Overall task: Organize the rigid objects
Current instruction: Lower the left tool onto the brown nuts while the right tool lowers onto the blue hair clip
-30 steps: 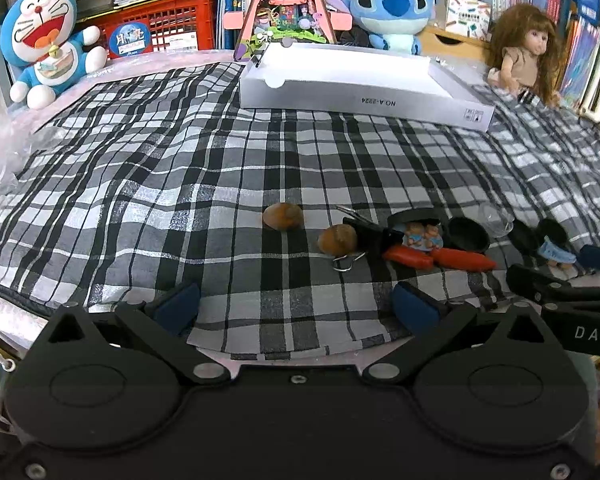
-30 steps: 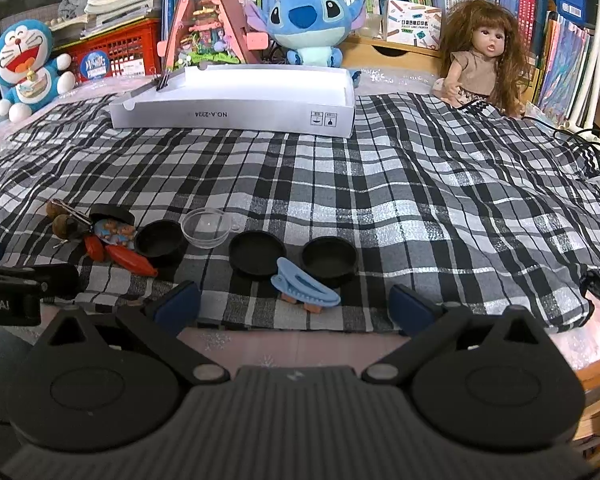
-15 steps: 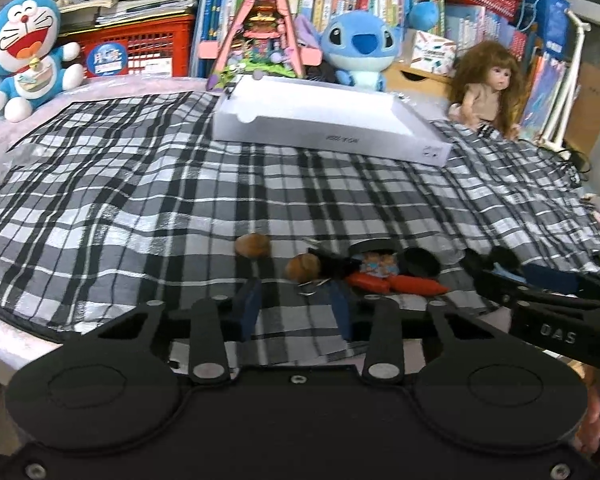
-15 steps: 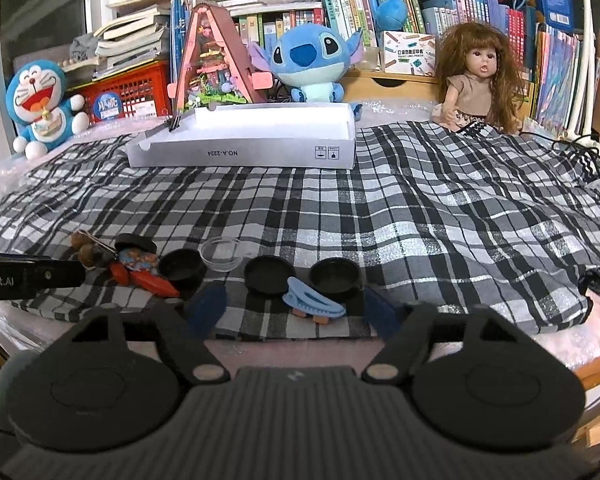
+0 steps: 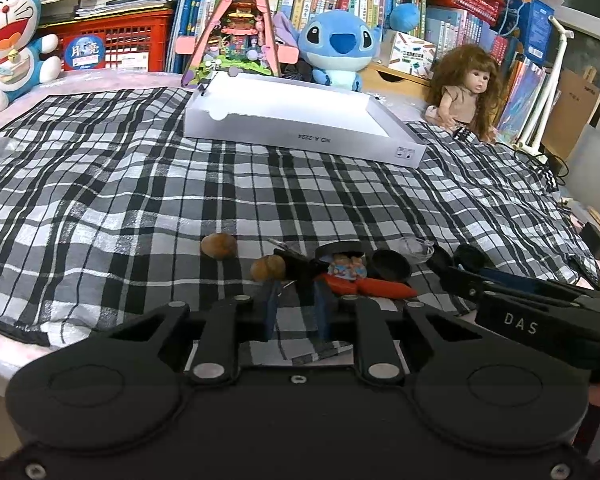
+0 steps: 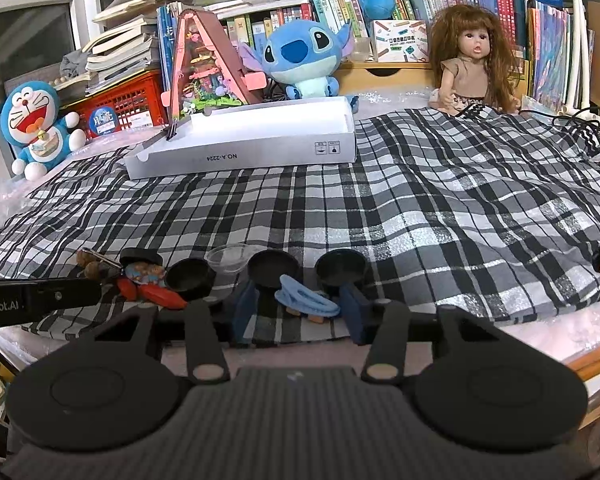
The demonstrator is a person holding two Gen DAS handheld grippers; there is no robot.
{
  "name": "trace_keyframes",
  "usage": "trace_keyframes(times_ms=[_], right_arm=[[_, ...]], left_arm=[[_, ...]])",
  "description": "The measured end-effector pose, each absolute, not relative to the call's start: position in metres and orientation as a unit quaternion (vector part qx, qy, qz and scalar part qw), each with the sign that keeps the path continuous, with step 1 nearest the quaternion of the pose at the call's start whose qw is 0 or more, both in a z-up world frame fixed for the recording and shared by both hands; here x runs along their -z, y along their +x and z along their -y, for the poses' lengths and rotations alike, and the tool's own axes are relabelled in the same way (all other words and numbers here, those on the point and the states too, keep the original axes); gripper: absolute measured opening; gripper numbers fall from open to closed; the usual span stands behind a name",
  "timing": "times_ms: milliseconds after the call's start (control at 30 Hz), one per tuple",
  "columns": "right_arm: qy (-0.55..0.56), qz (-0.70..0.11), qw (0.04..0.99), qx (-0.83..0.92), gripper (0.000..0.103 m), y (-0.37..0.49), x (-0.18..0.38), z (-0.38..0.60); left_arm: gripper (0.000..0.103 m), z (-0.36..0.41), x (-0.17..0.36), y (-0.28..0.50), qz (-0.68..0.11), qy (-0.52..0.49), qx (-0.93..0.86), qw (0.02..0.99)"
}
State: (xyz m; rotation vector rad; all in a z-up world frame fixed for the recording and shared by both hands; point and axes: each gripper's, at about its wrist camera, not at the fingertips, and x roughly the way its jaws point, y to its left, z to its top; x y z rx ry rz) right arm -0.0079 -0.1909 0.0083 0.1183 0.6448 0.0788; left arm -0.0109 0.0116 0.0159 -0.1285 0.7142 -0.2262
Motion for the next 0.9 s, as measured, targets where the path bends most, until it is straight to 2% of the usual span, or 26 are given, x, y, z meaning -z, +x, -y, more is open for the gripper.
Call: trace_keyframes(times_ms=[100, 900], right_arm=[[0.06, -0.32, 0.945, -0.04, 0.043, -0.006, -0.008, 0.19], [0.038, -0.324, 0.945, -0.025, 0.045, -0.008, -0.009, 0.195]], left_arm=[[0.018, -0.009, -0.016, -0.009, -0.345, -0.057, 0.106, 0.931], [0.019, -0.029, -0.017, -0.002, -0.333, -0.059, 0.038, 0.94]])
